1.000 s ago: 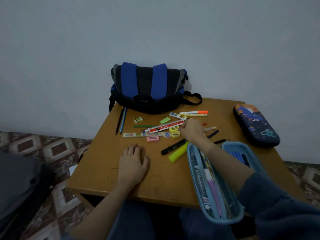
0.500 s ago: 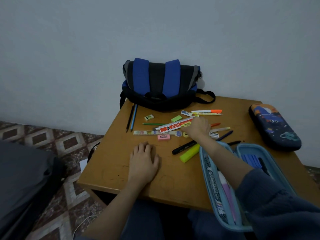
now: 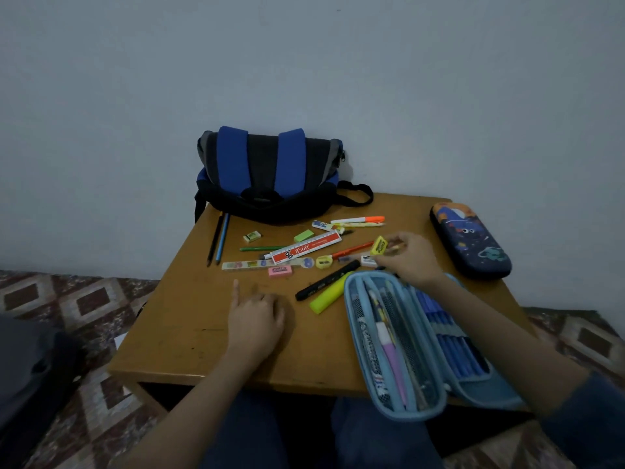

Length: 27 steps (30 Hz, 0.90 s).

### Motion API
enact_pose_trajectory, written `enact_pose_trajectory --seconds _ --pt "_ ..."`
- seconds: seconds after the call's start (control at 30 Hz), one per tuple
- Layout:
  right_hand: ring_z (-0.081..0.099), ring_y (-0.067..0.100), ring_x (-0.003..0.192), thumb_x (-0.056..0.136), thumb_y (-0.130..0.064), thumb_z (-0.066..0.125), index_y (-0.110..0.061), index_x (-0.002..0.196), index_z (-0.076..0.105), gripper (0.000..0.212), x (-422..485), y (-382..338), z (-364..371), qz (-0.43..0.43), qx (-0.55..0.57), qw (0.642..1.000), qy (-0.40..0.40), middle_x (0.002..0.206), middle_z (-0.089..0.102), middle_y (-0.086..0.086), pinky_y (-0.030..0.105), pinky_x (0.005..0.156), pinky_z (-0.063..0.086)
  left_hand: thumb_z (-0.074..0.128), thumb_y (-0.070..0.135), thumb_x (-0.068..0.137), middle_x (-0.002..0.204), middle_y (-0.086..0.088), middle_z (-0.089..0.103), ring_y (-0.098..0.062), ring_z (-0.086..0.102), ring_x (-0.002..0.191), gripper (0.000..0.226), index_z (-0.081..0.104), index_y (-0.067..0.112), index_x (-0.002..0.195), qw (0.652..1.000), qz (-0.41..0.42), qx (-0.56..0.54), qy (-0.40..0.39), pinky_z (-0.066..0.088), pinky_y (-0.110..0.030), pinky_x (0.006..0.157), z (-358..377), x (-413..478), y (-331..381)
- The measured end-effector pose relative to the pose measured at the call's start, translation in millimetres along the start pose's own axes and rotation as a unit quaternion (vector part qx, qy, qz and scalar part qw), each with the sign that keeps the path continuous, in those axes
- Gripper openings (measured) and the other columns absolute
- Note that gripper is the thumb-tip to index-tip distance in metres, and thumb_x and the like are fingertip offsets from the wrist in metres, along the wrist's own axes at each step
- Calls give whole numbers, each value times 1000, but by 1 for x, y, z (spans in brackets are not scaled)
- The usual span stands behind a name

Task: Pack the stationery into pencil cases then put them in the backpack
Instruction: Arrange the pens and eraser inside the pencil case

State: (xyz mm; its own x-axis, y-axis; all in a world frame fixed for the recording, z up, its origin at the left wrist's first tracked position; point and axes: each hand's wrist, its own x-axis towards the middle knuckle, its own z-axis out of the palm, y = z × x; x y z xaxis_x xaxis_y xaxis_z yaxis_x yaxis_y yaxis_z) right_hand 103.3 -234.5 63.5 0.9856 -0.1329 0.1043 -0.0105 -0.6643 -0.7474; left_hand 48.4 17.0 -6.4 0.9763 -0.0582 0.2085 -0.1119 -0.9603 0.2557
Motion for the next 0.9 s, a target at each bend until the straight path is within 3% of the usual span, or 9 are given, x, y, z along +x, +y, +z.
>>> enact_pose_trajectory --seconds 0.07,0.17,0.27,0.33,0.47,0.53,0.67,0.77,0.9 --pt "55 12 70 71 -13 78 -6 101 63 34 -6 11 -5 5 -3 999 -37 91 63 6 24 61 43 40 34 96 105 6 66 -7 59 102 29 59 24 115 999 9 -41 -15 -5 -33 116 -6 1 27" --pt "49 3 64 71 -13 78 -11 97 61 32 -15 20 -9 -13 -32 996 -86 84 59 -1 18 56 38 42 37 95 128 7 55 -8 47 120 33 55 25 124 987 96 -127 -39 6 -33 117 -10 -5 70" --pt "56 9 81 69 -21 80 -15 95 61 32 -19 28 -11 -42 -82 988 -120 91 58 -5 22 67 42 42 47 94 141 6 43 -13 33 131 41 52 30 129 967 201 -120 -102 10 -36 116 -4 -13 98" --pt "56 13 95 69 -23 80 -16 101 63 37 -21 31 -12 -51 -106 983 -144 99 58 -3 26 77 44 40 55 91 143 5 40 -16 29 133 45 54 31 127 966 214 -76 -122 6 -37 115 3 -15 104" --pt "53 14 98 70 -25 79 -16 113 61 47 -24 29 -13 -64 -162 965 -197 102 54 -2 32 84 46 17 71 74 142 5 41 -16 29 133 74 57 33 123 971 193 -43 -134 6 -38 114 12 -18 103" --pt "53 15 94 72 -24 78 -16 115 61 48 -25 27 -14 -61 -170 961 -210 100 53 -2 30 79 44 27 68 81 141 4 43 -17 31 132 64 59 31 122 970 194 -56 -134 11 -37 113 12 -17 104" --pt "54 17 88 73 -22 78 -18 120 59 51 -27 25 -9 -51 -165 958 -228 99 53 1 28 70 43 53 46 88 118 4 51 -14 43 112 35 56 24 114 977 137 -144 -78 34 -26 91 12 -20 103" --pt "55 20 91 72 -21 79 -17 122 57 55 -27 22 -4 -51 -167 953 -249 103 56 7 31 74 45 55 46 85 88 6 51 -13 49 83 27 49 20 89 980 55 -174 -82 35 -25 67 8 -20 106" --pt "52 17 87 73 -20 78 -17 124 56 56 -26 16 -2 -62 -205 940 -265 95 56 5 34 78 46 53 43 87 75 3 56 -15 54 68 27 52 19 77 973 35 -176 -144 37 -26 55 9 -15 109"
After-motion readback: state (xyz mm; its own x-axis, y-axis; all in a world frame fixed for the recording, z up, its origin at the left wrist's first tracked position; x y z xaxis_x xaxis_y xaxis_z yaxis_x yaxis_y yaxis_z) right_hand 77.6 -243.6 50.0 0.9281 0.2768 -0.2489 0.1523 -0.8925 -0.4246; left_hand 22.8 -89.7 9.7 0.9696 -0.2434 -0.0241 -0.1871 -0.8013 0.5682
